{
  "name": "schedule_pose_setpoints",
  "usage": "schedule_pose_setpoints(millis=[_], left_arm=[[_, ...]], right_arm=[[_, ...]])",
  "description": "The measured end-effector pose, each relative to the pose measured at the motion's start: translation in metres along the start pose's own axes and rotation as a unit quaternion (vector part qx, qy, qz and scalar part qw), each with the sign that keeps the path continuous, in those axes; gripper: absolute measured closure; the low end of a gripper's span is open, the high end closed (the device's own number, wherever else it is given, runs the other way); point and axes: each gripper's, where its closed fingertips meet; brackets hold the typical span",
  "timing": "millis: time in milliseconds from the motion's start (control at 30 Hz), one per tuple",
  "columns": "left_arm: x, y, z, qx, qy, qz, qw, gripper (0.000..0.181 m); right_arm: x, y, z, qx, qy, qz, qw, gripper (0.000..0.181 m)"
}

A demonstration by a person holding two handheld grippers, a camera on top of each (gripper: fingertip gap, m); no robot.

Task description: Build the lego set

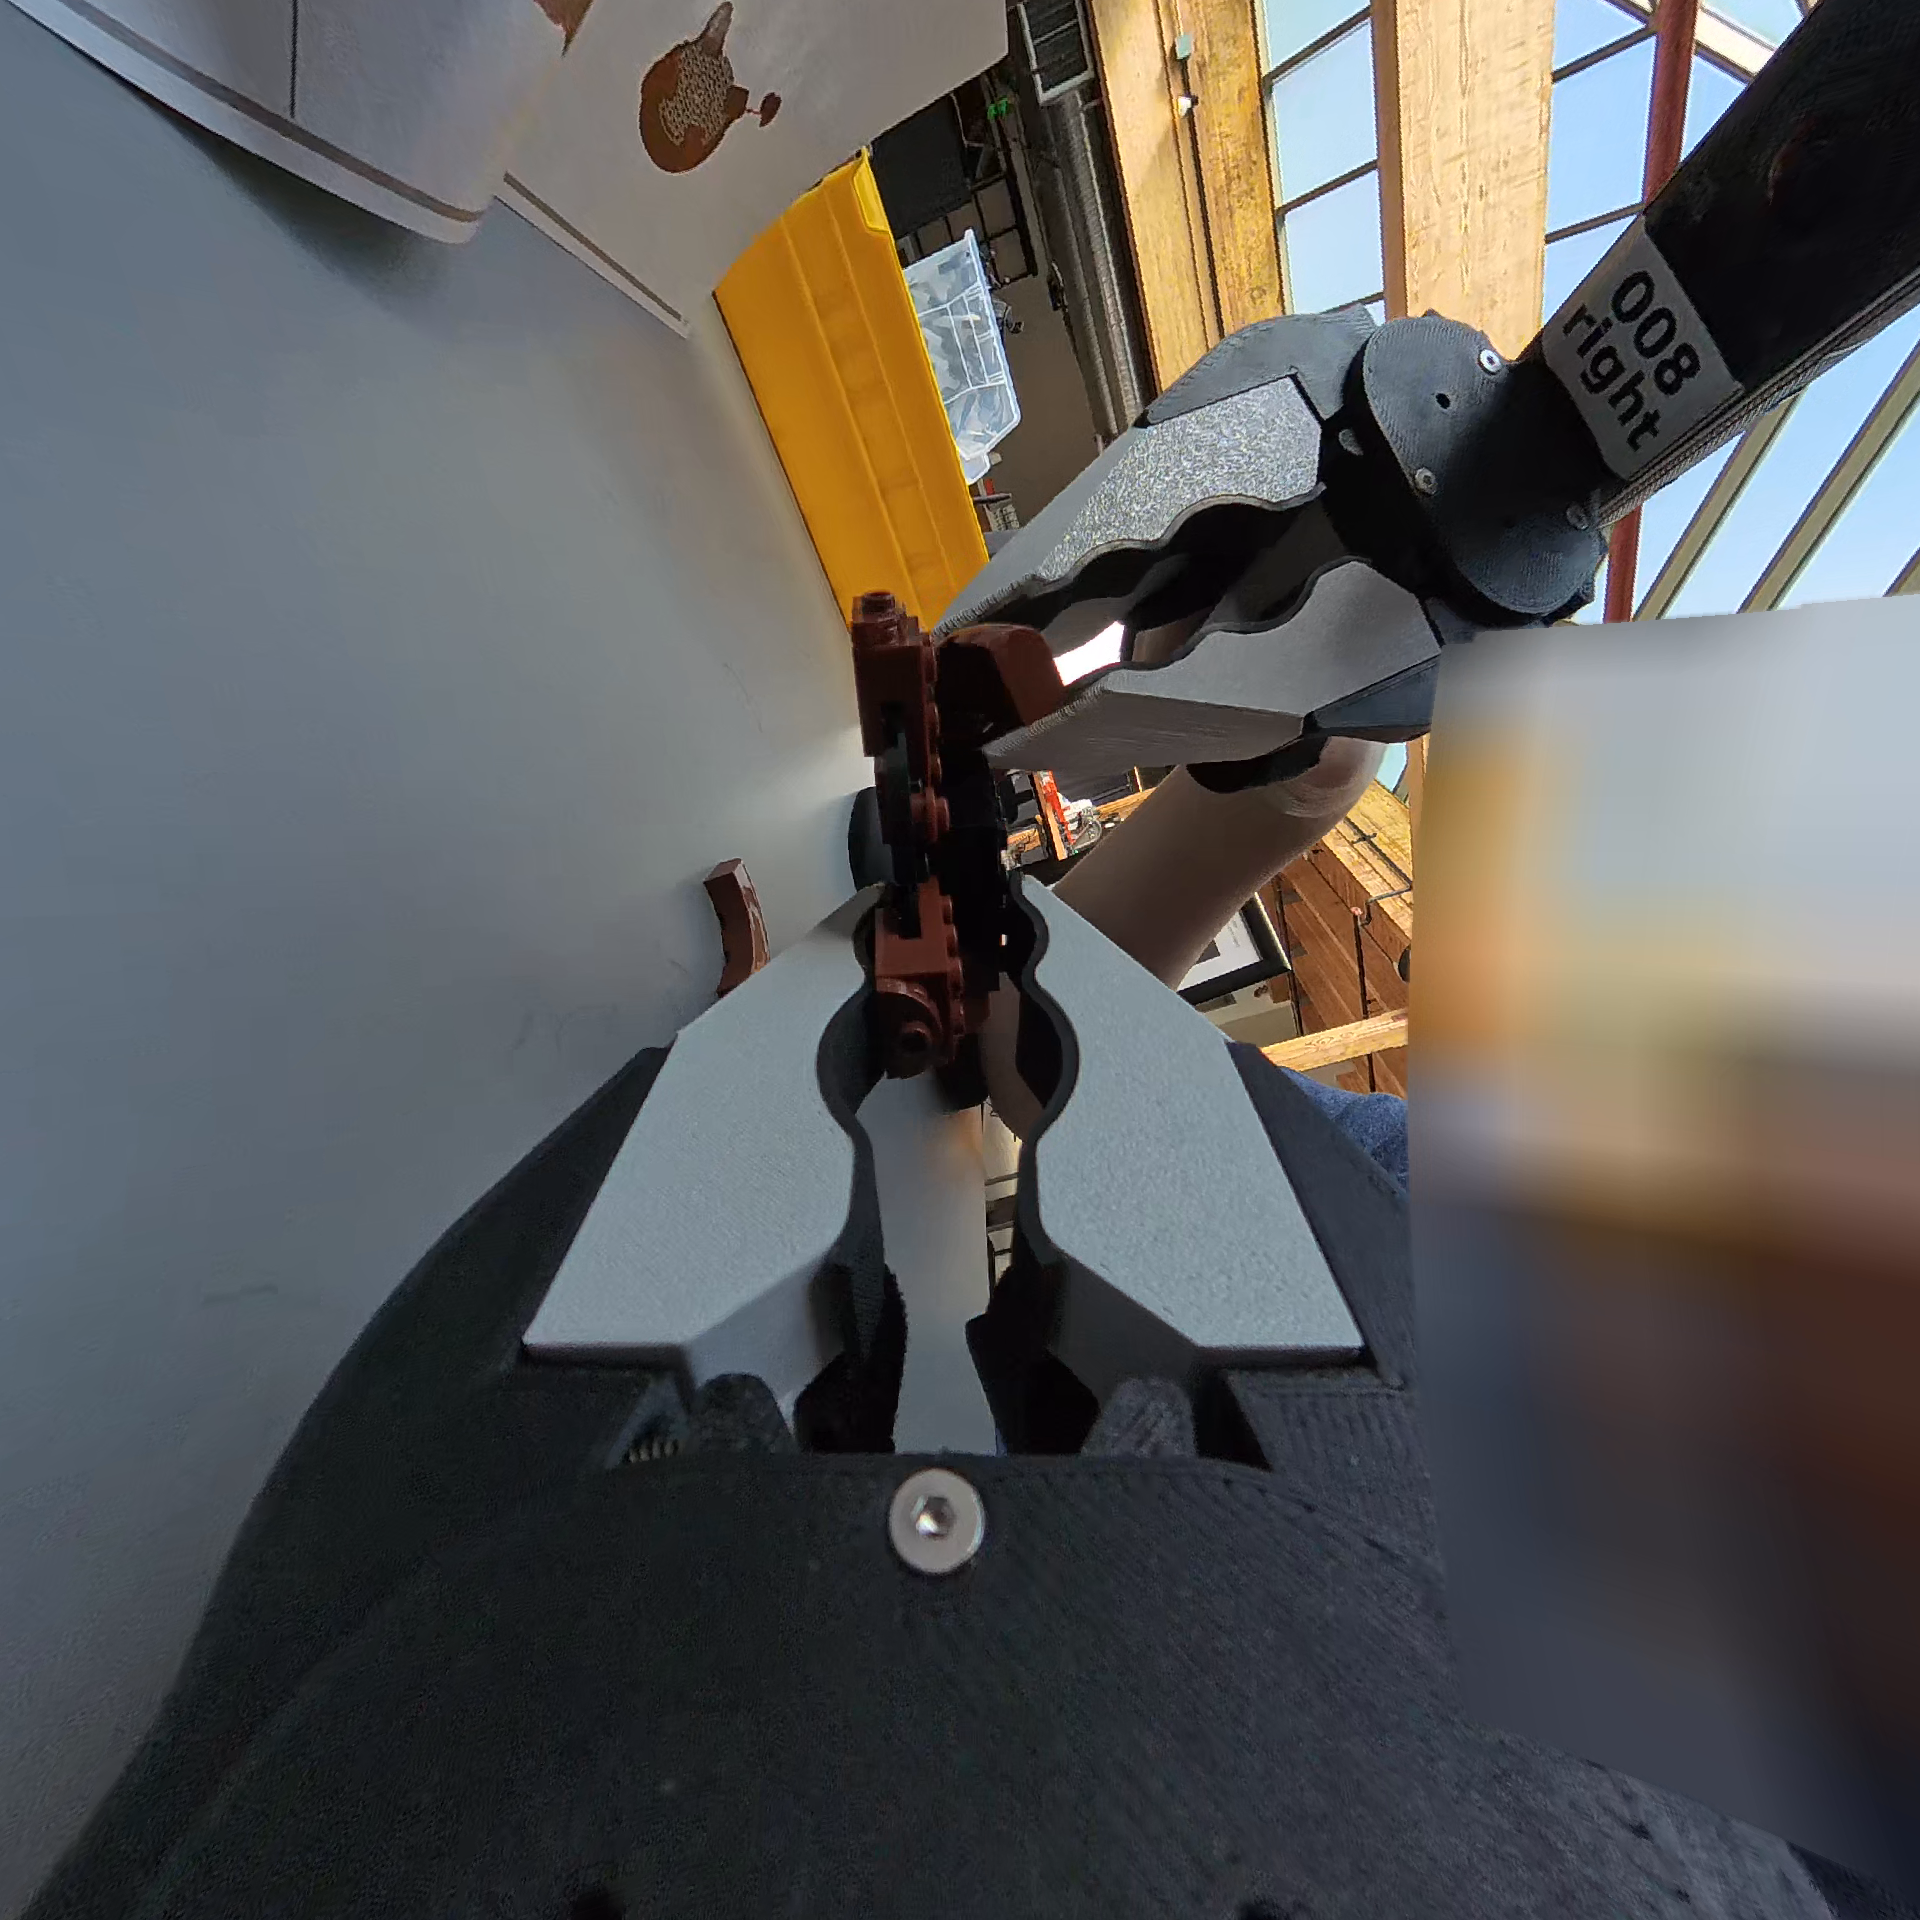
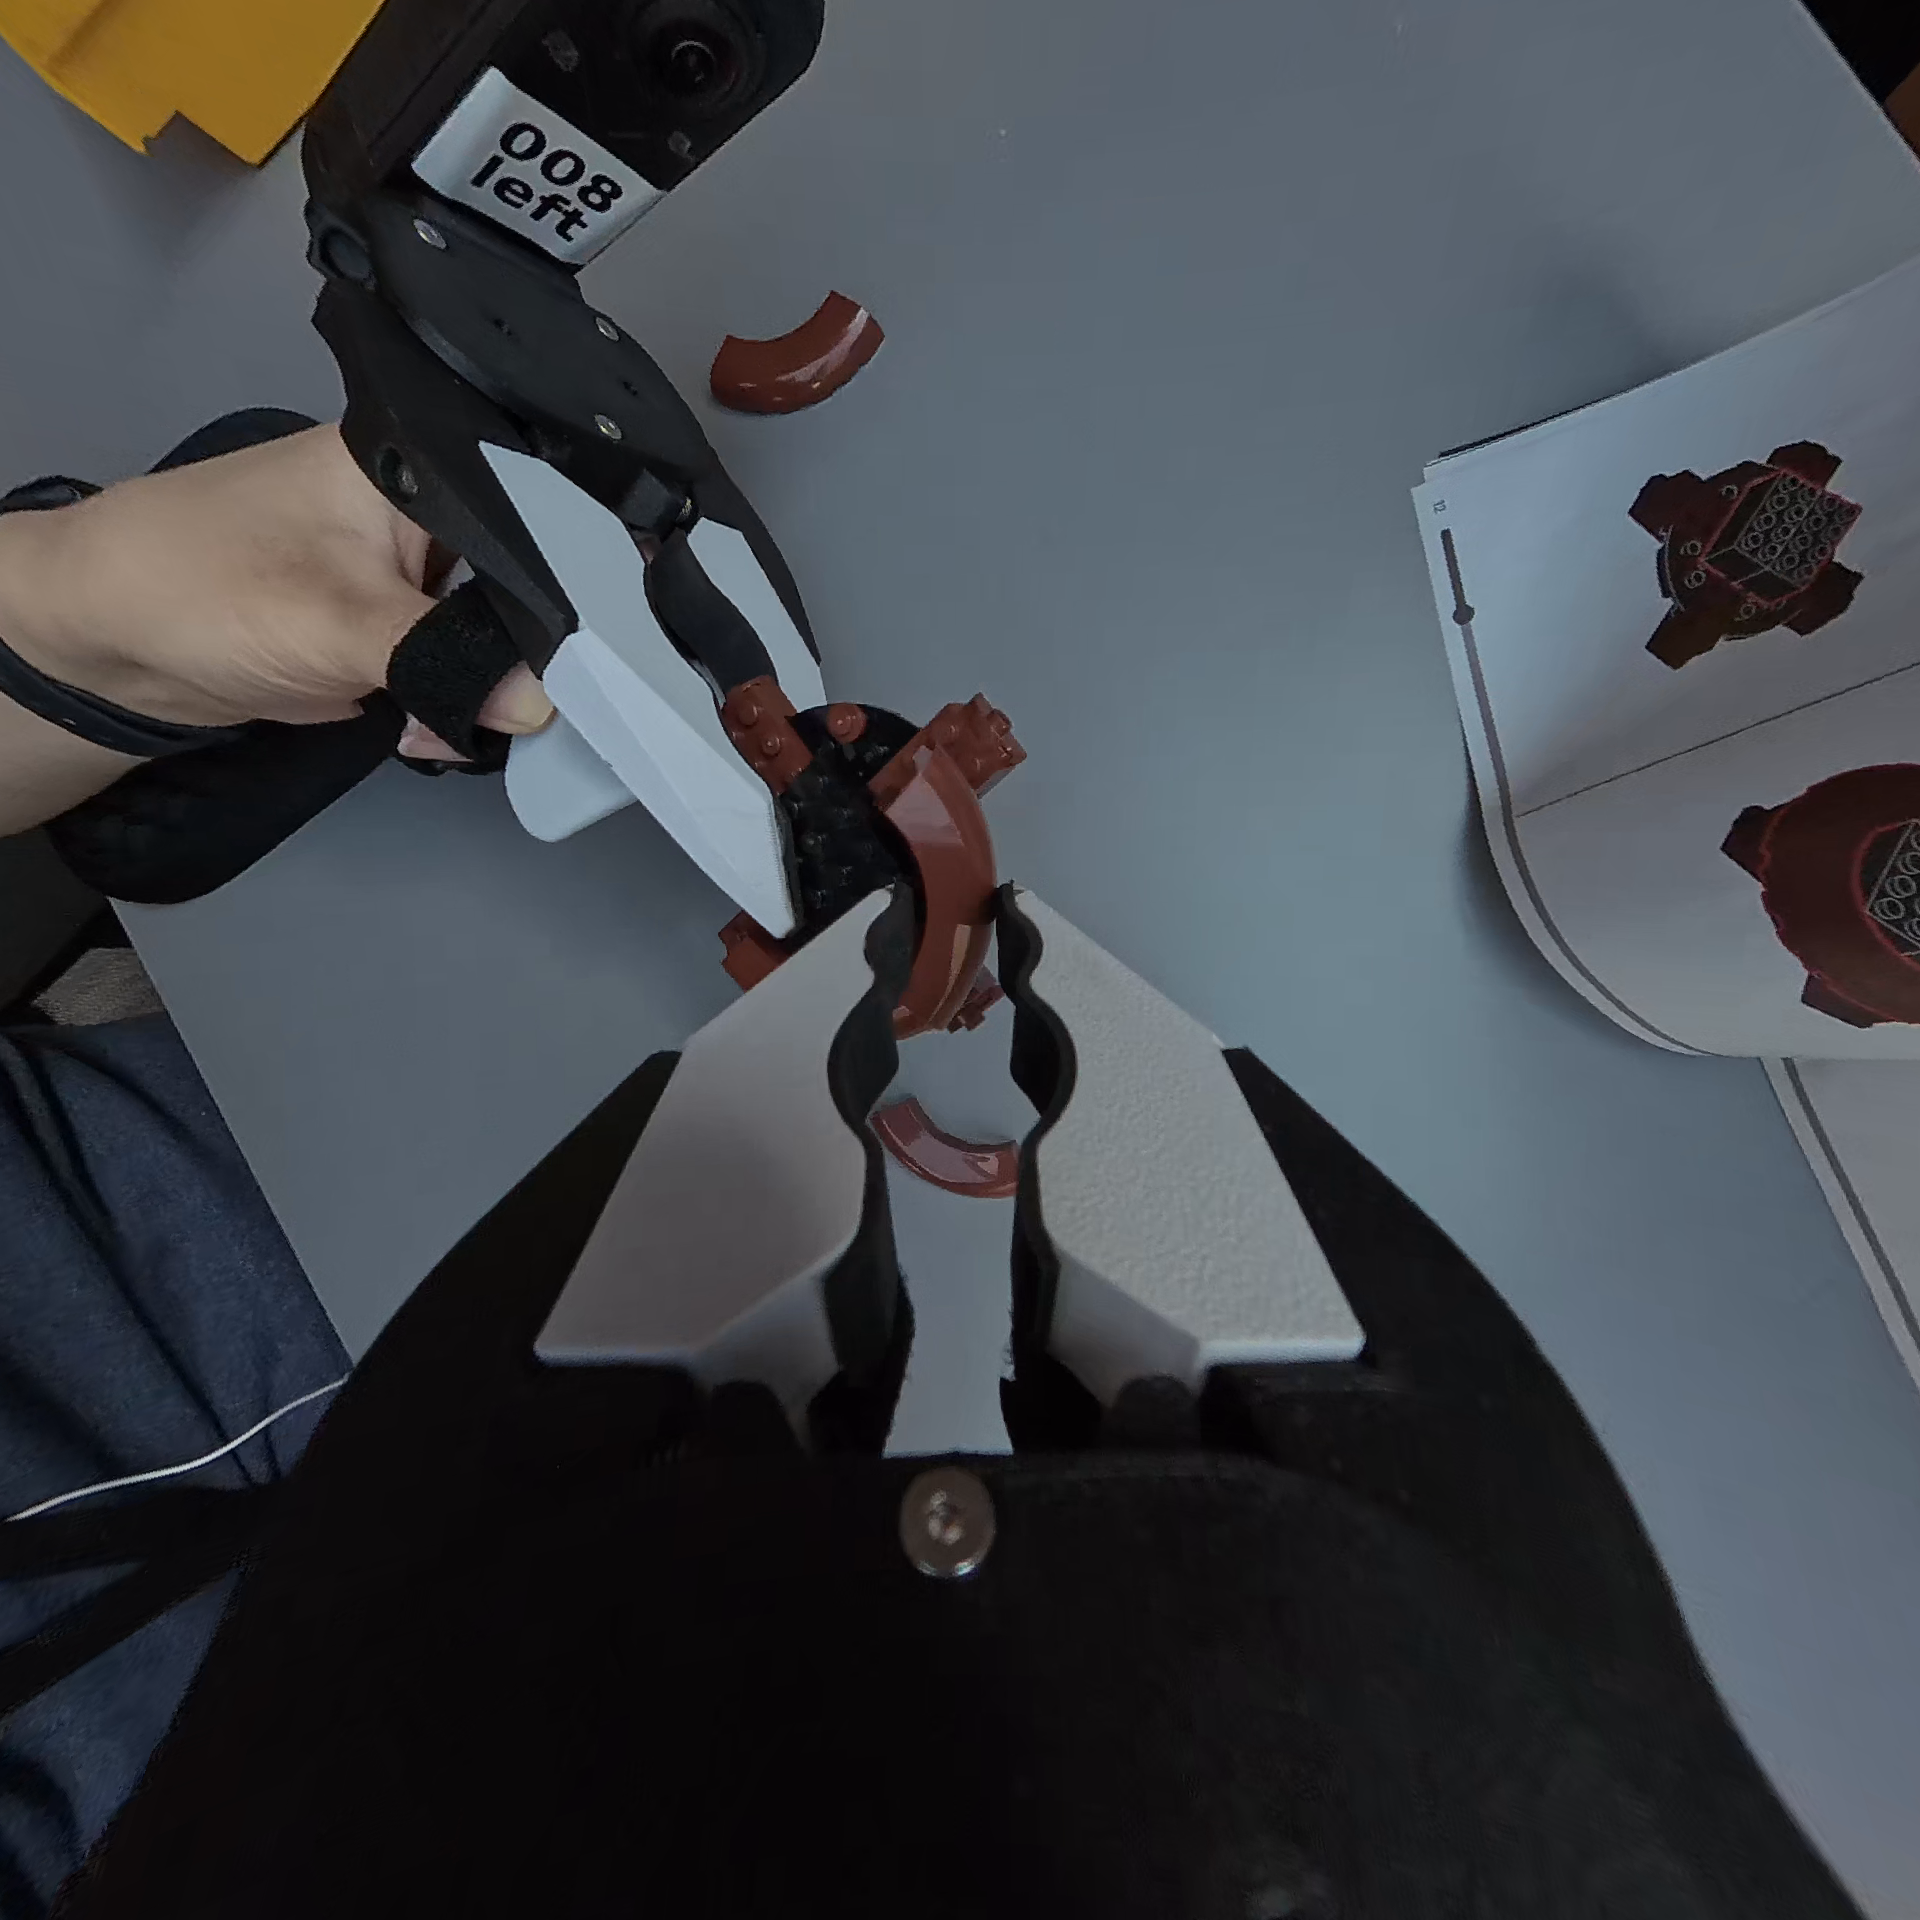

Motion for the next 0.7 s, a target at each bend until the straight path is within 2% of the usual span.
schedule_pose_setpoints(millis=[100,200,300,700], left_arm=[[-0.002,0.0,0.001,-0.001,0.01,0.006,1.0,0.164],[-0.004,0.0,0.003,0.002,0.015,0.012,1.0,0.164],[-0.005,0.0,0.004,0.003,0.02,0.014,1.0,0.164],[-0.011,0.0,0.014,0.016,0.044,0.022,0.999,0.164]], right_arm=[[-0.009,0.001,0.001,0.028,0.028,0.012,0.999,0.167],[-0.01,0.003,0.006,0.071,0.021,0.01,0.997,0.167],[-0.011,0.001,0.006,0.084,0.018,0.015,0.996,0.167],[-0.019,-0.014,0.002,0.052,0.041,0.046,0.997,0.166]])
Point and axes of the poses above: each gripper's, where its closed fingertips meet, y out along the fingers, x out of its underside, z = x × y across the jaws, and after that the axes turned 15 degrees about x, right-handed
